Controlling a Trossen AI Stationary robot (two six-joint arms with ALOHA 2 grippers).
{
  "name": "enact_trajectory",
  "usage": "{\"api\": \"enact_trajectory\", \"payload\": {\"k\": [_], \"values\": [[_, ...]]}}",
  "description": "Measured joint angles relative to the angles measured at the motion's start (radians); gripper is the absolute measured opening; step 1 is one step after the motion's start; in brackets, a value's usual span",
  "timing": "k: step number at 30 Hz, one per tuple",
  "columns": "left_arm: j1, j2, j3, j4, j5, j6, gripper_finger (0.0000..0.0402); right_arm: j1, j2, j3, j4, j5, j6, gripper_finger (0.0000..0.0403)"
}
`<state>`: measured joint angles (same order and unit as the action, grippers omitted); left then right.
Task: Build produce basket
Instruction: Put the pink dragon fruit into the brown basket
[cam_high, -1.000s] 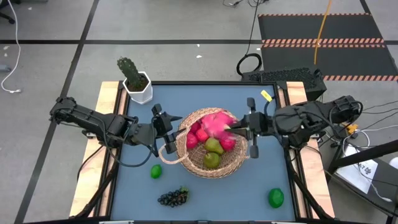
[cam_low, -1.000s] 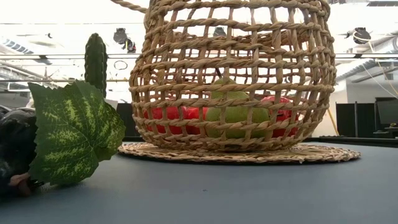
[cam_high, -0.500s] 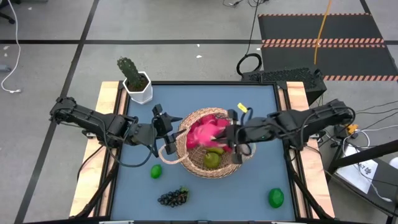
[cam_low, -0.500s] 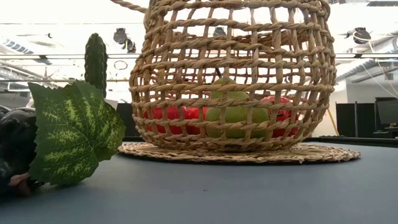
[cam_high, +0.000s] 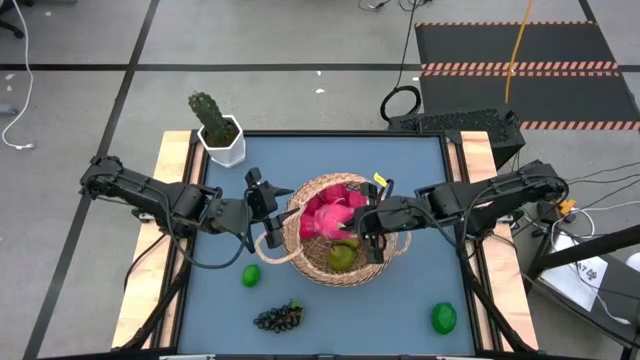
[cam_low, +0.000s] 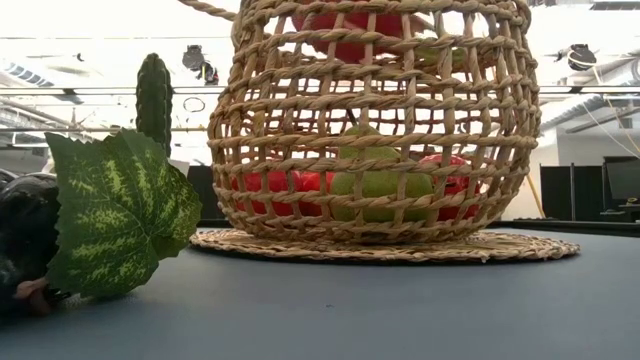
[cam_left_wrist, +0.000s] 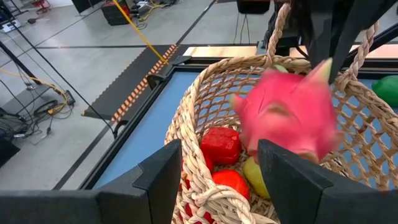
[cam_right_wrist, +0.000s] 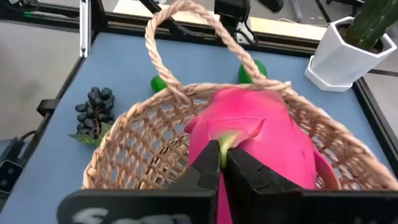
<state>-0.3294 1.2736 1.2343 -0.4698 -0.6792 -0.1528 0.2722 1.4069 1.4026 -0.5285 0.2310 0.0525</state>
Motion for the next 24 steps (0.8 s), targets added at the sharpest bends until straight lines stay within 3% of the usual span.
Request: {"api": "enact_trajectory", "payload": {"k": [10,24], "values": [[0.0,0.0,0.0,0.0,0.0,0.0,0.0212,-0.037,0.0,-0.152,0.141,-0.003,0.015,0.0004],[0.0,0.0,0.0,0.001,0.0,-0.001,0.0212,-0.077,-0.001,-0.32,0.373,-0.179,-0.094,0.0004]]}}
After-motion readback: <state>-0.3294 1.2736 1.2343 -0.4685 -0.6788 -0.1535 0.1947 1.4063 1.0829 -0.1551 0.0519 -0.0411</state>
